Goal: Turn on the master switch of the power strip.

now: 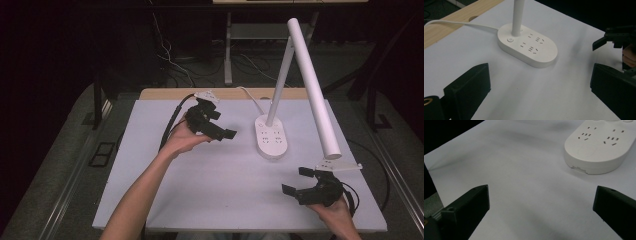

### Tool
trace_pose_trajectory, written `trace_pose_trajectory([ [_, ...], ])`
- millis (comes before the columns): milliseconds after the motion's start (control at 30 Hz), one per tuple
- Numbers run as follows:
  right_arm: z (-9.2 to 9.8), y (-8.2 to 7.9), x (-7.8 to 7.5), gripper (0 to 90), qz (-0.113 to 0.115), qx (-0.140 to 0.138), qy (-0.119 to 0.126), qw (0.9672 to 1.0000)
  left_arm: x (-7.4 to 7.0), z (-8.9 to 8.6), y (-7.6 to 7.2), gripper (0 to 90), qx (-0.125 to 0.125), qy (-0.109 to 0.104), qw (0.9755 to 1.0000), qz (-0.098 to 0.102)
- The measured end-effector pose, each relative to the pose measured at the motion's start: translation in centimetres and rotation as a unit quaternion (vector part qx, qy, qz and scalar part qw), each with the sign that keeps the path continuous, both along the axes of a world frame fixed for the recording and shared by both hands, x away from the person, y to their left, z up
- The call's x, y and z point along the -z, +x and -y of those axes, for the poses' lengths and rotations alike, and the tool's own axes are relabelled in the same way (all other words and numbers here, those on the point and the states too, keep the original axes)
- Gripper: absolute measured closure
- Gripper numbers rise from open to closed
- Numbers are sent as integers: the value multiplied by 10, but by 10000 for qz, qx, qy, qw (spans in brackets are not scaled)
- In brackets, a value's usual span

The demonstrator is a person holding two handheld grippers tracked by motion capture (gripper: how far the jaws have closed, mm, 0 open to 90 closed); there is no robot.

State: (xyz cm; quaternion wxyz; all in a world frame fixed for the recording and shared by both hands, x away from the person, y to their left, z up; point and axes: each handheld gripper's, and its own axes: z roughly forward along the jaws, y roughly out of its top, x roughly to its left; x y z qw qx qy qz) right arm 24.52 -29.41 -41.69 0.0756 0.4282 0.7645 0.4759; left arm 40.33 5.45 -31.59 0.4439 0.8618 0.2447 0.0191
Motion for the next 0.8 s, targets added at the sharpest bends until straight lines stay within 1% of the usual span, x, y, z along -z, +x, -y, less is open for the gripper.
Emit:
trace_pose_trajectory([
  [267,1,0,0,2,-14,0,-14,10000,-2,10,17,23,-23,69,10000,-40],
  [333,1,0,0,2,-6,10,-10,10000,-4,14,22,26,-18,69,10000,-14],
  [367,1,0,0,2,18,13,-19,10000,-5,15,24,28,-22,54,10000,-31],
  [467,1,0,-1,2,-15,10,-20,10000,-6,21,31,30,-29,104,9999,-16],
  [567,1,0,0,2,-4,-4,-31,10000,-7,25,36,32,-57,107,9999,-28],
  [667,1,0,0,3,-10,-2,-32,10000,-8,29,41,36,-93,68,9999,-47],
  [733,1,0,0,2,9,-1,-41,10000,-8,30,44,39,-100,106,9999,-44],
  [800,1,0,0,2,22,4,-29,10000,-8,32,47,43,-142,77,9999,-58],
])
